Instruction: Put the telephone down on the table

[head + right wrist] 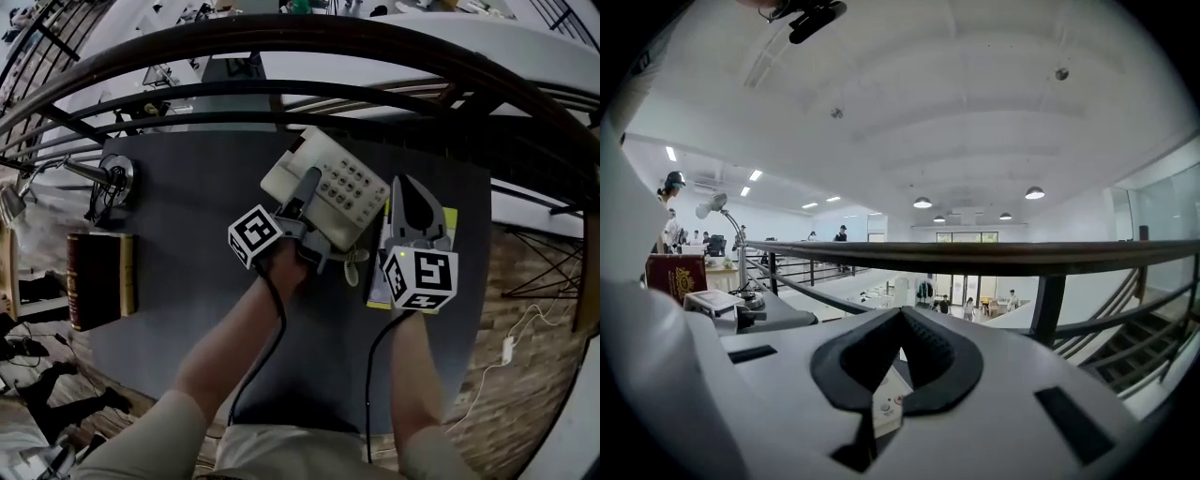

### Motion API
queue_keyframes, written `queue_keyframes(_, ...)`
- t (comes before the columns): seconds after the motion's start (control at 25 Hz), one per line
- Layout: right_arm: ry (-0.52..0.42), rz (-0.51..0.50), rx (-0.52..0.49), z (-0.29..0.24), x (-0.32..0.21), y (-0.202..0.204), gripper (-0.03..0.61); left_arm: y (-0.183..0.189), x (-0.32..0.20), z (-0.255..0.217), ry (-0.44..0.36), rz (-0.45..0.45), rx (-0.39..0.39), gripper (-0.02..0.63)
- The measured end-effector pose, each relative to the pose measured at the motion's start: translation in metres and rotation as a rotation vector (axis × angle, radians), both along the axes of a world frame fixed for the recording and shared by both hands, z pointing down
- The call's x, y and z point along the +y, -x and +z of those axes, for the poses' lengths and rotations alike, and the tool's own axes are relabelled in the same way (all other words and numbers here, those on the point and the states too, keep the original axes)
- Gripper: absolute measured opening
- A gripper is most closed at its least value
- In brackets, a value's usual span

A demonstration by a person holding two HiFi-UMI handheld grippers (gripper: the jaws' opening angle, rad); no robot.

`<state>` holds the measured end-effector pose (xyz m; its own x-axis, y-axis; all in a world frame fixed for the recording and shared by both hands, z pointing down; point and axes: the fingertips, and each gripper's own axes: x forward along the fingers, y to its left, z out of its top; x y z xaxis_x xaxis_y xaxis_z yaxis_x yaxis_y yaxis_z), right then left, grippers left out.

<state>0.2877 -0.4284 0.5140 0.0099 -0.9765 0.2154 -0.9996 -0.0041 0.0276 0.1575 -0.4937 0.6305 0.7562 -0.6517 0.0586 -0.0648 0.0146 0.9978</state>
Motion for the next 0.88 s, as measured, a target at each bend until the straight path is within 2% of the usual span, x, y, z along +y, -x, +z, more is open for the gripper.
queue_keyframes(0.2, 0.037, 0.001, -0.025, 0.027, 0.004, 0.003, 0.002, -0.002, -0.006, 0.031, 0.067, -0.004, -0.087, 0.466)
queue_keyframes(0.48, 0.085, 0.011, -0.049, 0.049, 0.010, 0.005, 0.002, -0.001, -0.008, 0.041, 0.024, 0.004, -0.157, 0.466)
queue_keyframes(0.64, 0.105, 0.017, -0.064, 0.058, 0.012, 0.012, 0.002, -0.001, -0.007, 0.044, 0.003, 0.024, -0.241, 0.468)
queue_keyframes(0.88, 0.119, 0.021, -0.078, 0.061, 0.022, 0.016, 0.002, -0.001, 0.000, 0.051, 0.088, 0.025, -0.317, 0.467)
